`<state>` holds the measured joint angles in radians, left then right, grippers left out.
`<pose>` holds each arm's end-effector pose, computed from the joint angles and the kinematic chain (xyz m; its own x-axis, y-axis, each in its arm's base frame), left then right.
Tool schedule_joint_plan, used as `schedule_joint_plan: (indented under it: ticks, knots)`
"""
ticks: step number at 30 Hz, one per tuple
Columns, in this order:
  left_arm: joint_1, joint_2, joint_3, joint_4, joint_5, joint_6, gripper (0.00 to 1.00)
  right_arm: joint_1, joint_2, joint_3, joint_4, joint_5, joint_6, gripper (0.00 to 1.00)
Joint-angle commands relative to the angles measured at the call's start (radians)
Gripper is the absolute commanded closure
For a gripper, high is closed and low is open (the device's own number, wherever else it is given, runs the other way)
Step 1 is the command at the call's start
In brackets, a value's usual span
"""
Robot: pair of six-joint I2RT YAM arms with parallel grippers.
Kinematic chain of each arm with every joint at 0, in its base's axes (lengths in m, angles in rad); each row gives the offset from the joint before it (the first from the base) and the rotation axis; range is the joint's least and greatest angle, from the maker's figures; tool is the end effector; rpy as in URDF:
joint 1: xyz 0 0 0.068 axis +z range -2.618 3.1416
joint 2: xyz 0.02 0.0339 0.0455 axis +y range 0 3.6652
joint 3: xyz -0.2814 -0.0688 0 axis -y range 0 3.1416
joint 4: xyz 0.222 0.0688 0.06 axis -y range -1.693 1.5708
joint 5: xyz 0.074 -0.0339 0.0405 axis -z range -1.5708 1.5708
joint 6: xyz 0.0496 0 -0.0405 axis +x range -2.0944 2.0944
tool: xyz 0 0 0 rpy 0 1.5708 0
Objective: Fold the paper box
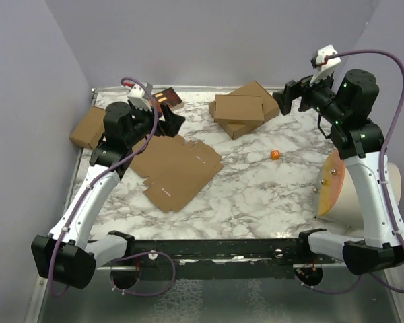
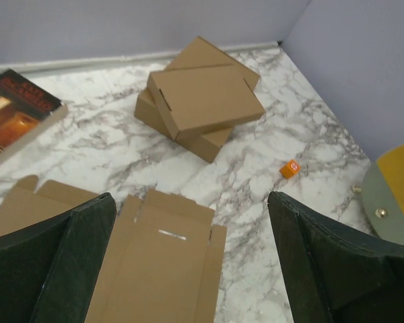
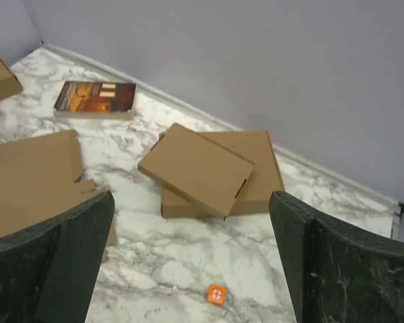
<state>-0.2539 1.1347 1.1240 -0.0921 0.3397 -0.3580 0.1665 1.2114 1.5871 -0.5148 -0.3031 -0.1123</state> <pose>0.2319 -0.0773 0.4138 -0.2884 -0.2665 -0.9197 0.4875 0.7858 -0.3806 0.2201 0.0520 0.4974 -0.0855 -0.1228 -0.9887 -0.4622 0.8840 -0.0699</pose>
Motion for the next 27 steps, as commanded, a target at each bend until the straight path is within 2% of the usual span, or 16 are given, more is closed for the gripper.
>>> schedule_joint_plan:
  ticks: [1,9,13,17,20,25,27]
  knots:
    - [-0.056,-0.068,-0.114,0.112,-0.028,-0.031,0.01,-0.018,-0.047,-0.079,0.029,-0.016,0.054,0.01]
    - [-0.128,-0.164,-0.335,0.274,-0.026,-0.087,0.01,-0.042,-0.102,-0.190,0.036,-0.054,0.110,0.01]
    - [-0.147,-0.199,-0.402,0.331,-0.020,-0.118,0.01,-0.051,-0.126,-0.247,0.057,-0.135,0.109,0.01]
    - [-0.158,-0.226,-0.446,0.348,-0.036,-0.131,0.01,-0.055,-0.127,-0.312,0.087,-0.411,0.016,0.01]
    - [-0.163,-0.259,-0.484,0.340,-0.105,-0.144,0.02,-0.058,-0.116,-0.377,0.124,-0.611,-0.049,0.01]
    - [-0.166,-0.333,-0.623,0.471,-0.206,-0.179,0.02,-0.060,-0.091,-0.523,0.308,-0.753,0.061,0.01]
    - [-0.165,-0.338,-0.650,0.484,-0.236,-0.190,0.02,-0.060,-0.069,-0.568,0.344,-0.832,0.038,0.01]
